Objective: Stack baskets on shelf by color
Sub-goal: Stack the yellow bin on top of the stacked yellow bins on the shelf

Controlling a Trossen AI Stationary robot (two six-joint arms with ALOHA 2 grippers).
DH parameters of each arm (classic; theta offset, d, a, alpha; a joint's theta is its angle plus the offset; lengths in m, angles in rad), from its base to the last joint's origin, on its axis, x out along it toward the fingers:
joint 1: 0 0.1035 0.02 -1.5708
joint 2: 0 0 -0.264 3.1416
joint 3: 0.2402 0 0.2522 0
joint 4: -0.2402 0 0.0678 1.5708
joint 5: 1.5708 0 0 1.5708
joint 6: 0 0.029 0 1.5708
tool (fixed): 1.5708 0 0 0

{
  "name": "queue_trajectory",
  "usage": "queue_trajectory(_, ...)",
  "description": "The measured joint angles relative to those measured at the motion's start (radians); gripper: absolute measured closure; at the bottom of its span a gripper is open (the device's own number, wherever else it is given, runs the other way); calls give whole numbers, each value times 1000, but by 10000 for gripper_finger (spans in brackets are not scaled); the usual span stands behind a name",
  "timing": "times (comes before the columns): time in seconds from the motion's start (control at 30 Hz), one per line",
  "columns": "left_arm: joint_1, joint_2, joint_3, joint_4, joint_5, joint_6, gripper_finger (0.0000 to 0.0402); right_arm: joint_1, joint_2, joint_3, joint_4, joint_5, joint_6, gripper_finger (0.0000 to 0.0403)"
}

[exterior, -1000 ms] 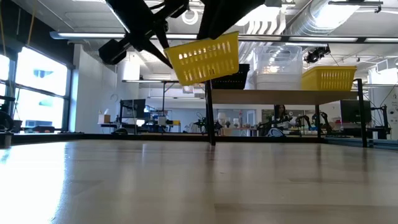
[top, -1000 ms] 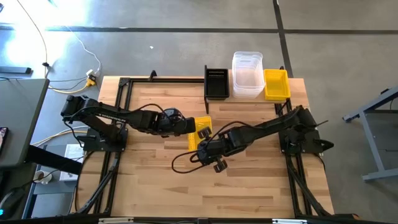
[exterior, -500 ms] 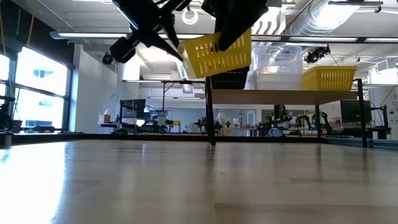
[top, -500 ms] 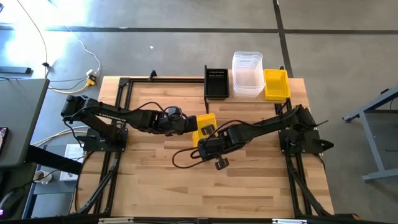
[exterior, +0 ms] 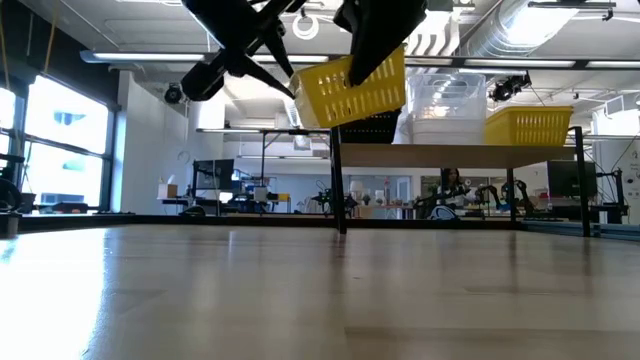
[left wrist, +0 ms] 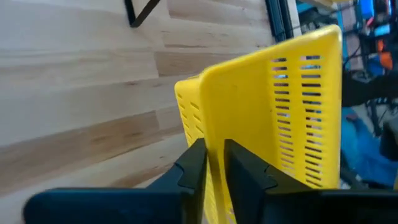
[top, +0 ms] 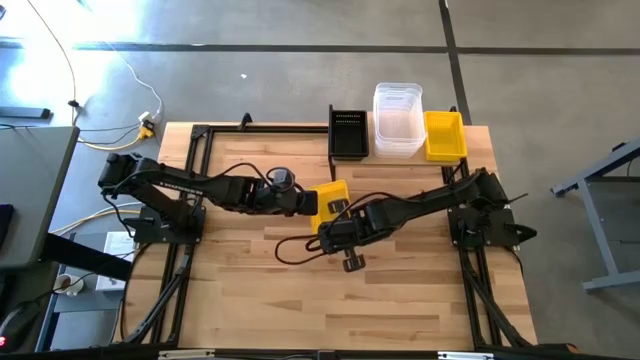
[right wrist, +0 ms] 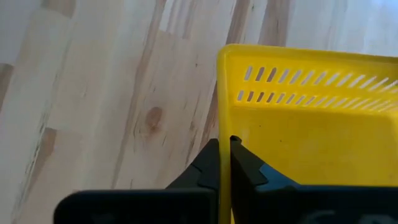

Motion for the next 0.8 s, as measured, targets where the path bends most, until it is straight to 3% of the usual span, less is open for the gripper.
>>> queue_trajectory(0.47,145,0,0,45,212,346,254,-35,0,0,-58,-1,320,403)
queue_trajectory(0.8,267,0,0,89,367,547,243,-39,-7,0,-99,-28,429,403)
